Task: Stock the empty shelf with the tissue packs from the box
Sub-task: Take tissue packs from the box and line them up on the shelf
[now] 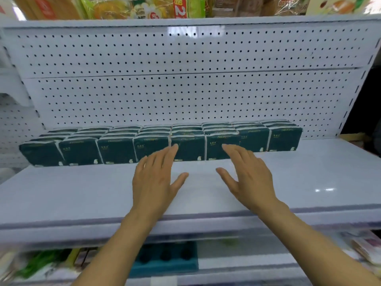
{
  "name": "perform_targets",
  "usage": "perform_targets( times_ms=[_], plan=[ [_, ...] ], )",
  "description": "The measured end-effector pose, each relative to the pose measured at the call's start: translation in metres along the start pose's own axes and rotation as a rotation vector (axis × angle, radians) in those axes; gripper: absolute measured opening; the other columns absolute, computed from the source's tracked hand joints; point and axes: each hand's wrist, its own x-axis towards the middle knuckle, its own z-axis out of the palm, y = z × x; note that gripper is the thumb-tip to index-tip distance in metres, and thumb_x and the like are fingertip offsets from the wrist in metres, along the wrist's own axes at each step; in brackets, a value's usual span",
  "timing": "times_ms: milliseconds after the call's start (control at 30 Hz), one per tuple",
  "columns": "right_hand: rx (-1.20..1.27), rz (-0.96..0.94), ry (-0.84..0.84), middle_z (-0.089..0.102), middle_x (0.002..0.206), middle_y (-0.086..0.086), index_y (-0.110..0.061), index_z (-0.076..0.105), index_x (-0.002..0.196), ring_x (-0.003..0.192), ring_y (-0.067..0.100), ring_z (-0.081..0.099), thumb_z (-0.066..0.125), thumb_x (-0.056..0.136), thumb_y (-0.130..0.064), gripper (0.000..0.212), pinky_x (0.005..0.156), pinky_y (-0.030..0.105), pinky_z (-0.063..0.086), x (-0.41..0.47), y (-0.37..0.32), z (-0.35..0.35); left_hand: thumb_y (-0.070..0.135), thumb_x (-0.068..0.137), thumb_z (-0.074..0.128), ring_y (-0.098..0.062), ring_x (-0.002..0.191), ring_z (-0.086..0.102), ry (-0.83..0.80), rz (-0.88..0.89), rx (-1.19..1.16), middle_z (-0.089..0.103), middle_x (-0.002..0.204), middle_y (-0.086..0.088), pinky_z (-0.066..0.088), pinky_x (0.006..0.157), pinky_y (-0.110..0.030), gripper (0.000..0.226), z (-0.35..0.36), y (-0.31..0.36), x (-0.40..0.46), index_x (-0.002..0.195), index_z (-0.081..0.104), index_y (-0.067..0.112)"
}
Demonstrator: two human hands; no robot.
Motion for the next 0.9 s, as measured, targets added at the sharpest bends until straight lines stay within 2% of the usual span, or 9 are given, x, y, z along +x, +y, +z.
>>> perform_targets(
  times_ms=[133, 233, 400, 567, 767, 900],
  plan=[
    [0.067, -0.088, -0.027, 0.059, 0.130, 0.004, -0.017, 0.051, 0.136, 0.113, 0.026, 0.058, 0.046, 0.093, -0.048, 0.053, 0.087, 0.040, 0.049, -0.053, -0.037, -0.012, 0.057, 0.091, 0.052, -0.025, 0.119, 0.055, -0.050, -0.047, 0.040, 0.060, 0.132, -0.003, 0.042, 0.104, -0.047, 0.064, -0.045, 0.005, -0.068, 0.142, 0.045, 0.019],
    [0.122, -0.214, -0.052, 0.057, 0.132, 0.007, -0.015, 0.051, 0.136, 0.119, 0.027, 0.053, 0.048, 0.093, -0.044, 0.051, 0.092, 0.043, 0.046, -0.086, -0.069, -0.016, 0.059, 0.092, 0.047, -0.025, 0.124, 0.052, -0.096, -0.061, 0.087, 0.057, 0.136, -0.004, 0.040, 0.107, -0.049, 0.066, -0.075, 0.000, -0.123, 0.144, 0.042, 0.018],
    [0.206, -0.398, -0.087, 0.057, 0.131, 0.009, -0.015, 0.053, 0.133, 0.117, 0.029, 0.053, 0.049, 0.093, -0.041, 0.048, 0.088, 0.042, 0.041, -0.128, -0.138, -0.007, 0.061, 0.090, 0.042, -0.025, 0.131, 0.047, -0.252, -0.143, 0.219, 0.055, 0.141, -0.004, 0.035, 0.110, -0.050, 0.071, -0.110, -0.031, -0.208, 0.147, 0.042, 0.018],
    [0.254, -0.460, -0.363, 0.052, 0.138, 0.006, -0.022, 0.040, 0.143, 0.118, 0.029, 0.055, 0.040, 0.094, -0.049, 0.056, 0.085, 0.044, 0.050, -0.166, -0.211, 0.025, 0.065, 0.087, 0.037, -0.029, 0.133, 0.047, -0.435, -0.322, 0.276, 0.050, 0.146, -0.003, 0.039, 0.107, -0.054, 0.075, -0.134, -0.080, -0.278, 0.149, 0.038, 0.024],
    [0.317, -0.519, -0.572, 0.059, 0.126, -0.001, -0.023, 0.048, 0.137, 0.107, 0.024, 0.060, 0.052, 0.092, -0.049, 0.052, 0.077, 0.038, 0.052, -0.199, -0.292, 0.063, 0.062, 0.090, 0.052, -0.025, 0.132, 0.047, -0.556, -0.492, 0.300, 0.049, 0.146, 0.000, 0.032, 0.113, -0.052, 0.074, -0.162, -0.153, -0.356, 0.152, 0.032, 0.026],
    [0.354, -0.525, -0.709, 0.060, 0.124, 0.001, -0.023, 0.052, 0.133, 0.105, 0.027, 0.061, 0.056, 0.093, -0.044, 0.046, 0.077, 0.041, 0.053, -0.219, -0.352, 0.097, 0.064, 0.092, 0.044, -0.027, 0.127, 0.052, -0.670, -0.588, 0.285, 0.053, 0.141, -0.003, 0.038, 0.107, -0.051, 0.071, -0.182, -0.212, -0.416, 0.150, 0.036, 0.024]
  ],
)
